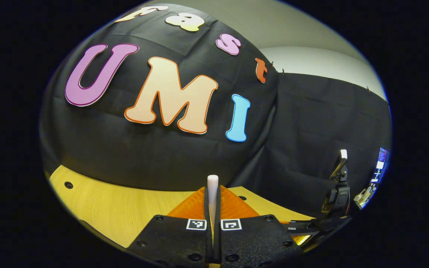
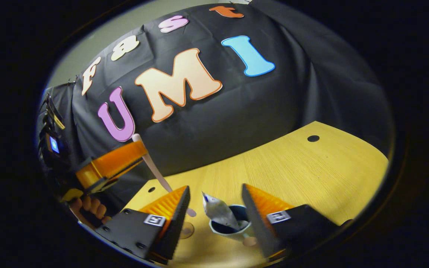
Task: Put the toothbrush and toothpaste on the desktop into the cup, then pick up the cup and place it on the coaster on the desktop.
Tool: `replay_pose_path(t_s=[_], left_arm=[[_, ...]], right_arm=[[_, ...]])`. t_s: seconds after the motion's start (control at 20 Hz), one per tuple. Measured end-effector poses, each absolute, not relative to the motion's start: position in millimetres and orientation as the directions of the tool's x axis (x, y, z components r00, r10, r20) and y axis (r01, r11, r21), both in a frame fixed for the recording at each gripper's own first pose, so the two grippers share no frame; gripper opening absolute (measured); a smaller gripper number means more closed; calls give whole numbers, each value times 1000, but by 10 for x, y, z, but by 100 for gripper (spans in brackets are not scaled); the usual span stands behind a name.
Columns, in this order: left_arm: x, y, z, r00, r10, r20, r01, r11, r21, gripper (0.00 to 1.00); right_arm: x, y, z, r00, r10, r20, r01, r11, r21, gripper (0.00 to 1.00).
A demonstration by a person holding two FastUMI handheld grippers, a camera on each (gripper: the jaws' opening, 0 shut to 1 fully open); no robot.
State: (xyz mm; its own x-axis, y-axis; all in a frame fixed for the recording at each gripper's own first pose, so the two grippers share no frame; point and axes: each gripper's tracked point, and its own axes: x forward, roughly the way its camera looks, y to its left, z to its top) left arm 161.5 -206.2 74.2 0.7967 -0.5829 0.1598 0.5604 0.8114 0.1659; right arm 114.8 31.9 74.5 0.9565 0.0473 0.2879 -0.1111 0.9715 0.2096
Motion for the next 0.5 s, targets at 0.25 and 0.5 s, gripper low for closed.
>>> replay_pose_path(t_s=[0.25,0.5], left_arm=[[1603,-2238,680,771,-618,157,596,786,164,0],[1663,-2396,473,755,-645,121,620,761,192,0]], right_arm=[[847,-38,708,950,-44,309,-32,971,238,96],[638,-354,483,951,-114,287,35,964,265,96]])
